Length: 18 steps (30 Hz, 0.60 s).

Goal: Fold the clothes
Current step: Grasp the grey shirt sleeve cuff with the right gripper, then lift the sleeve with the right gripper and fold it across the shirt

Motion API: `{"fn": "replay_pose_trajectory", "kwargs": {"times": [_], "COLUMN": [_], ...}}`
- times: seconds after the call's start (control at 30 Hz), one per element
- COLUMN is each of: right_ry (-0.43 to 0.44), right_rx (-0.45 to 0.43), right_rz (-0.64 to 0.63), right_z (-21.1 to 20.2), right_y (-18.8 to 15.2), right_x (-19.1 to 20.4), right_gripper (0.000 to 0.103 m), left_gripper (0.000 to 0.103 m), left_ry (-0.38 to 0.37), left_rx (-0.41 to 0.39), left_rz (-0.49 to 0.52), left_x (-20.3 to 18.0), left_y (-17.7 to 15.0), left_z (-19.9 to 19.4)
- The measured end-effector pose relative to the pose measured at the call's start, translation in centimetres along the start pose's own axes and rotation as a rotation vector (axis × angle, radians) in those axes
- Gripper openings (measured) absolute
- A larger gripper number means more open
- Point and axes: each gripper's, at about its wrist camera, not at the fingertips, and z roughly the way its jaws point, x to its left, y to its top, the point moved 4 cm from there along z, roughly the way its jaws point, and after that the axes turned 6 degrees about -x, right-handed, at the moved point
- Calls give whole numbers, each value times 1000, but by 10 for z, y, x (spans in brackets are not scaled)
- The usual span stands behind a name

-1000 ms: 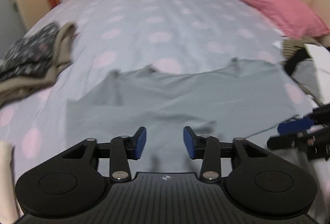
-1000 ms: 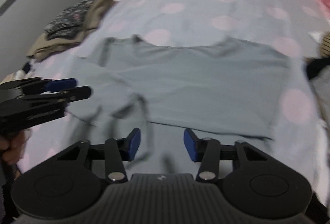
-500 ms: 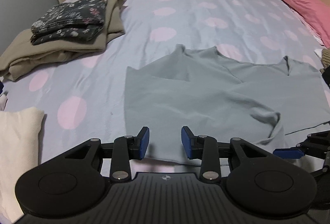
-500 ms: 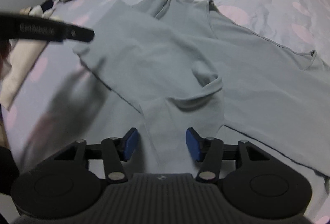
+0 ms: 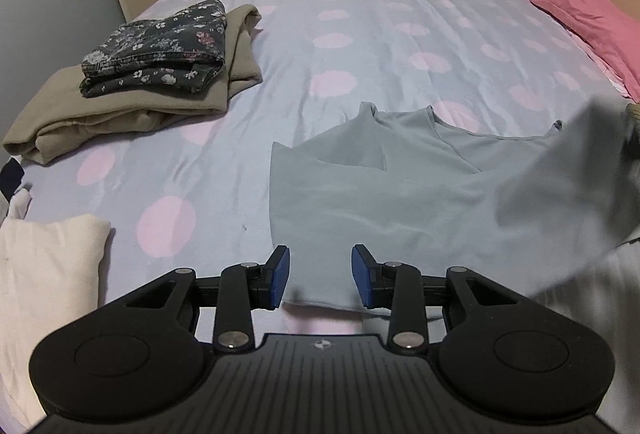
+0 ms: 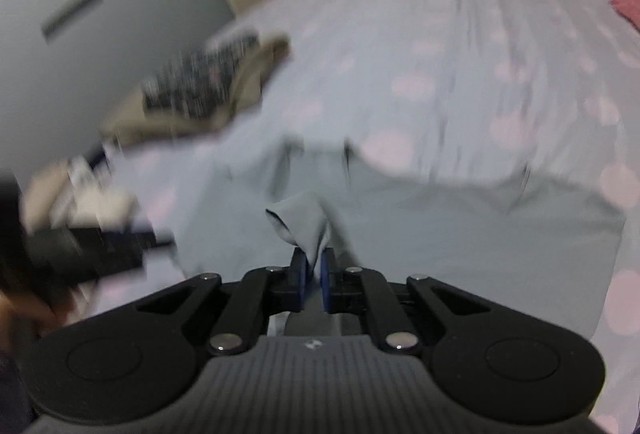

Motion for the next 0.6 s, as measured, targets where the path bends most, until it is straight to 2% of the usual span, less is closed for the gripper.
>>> {"fn": "replay_pose_trajectory", "kwargs": {"times": [0.17, 0.3, 0.43, 0.6], "right_ry": [20, 22, 34, 49], "right_rx": [-128, -190, -217, -250], "right_rz": [89, 109, 122, 138], "right_z": [-23, -33, -41, -51], "right_y": [37, 53, 59, 67], "right_x": [-9, -11, -12, -13], "right_gripper": [9, 9, 9, 9], "left_gripper": [32, 26, 24, 24], "left_ry": [-60, -107, -203, -253], "left_rx": [17, 49, 33, -15], "left_rz": [78, 113, 113, 57], "left_x": [-13, -25, -38, -43], "left_y": [-11, -23, -34, -37], "left_z": [1, 7, 17, 31]}}
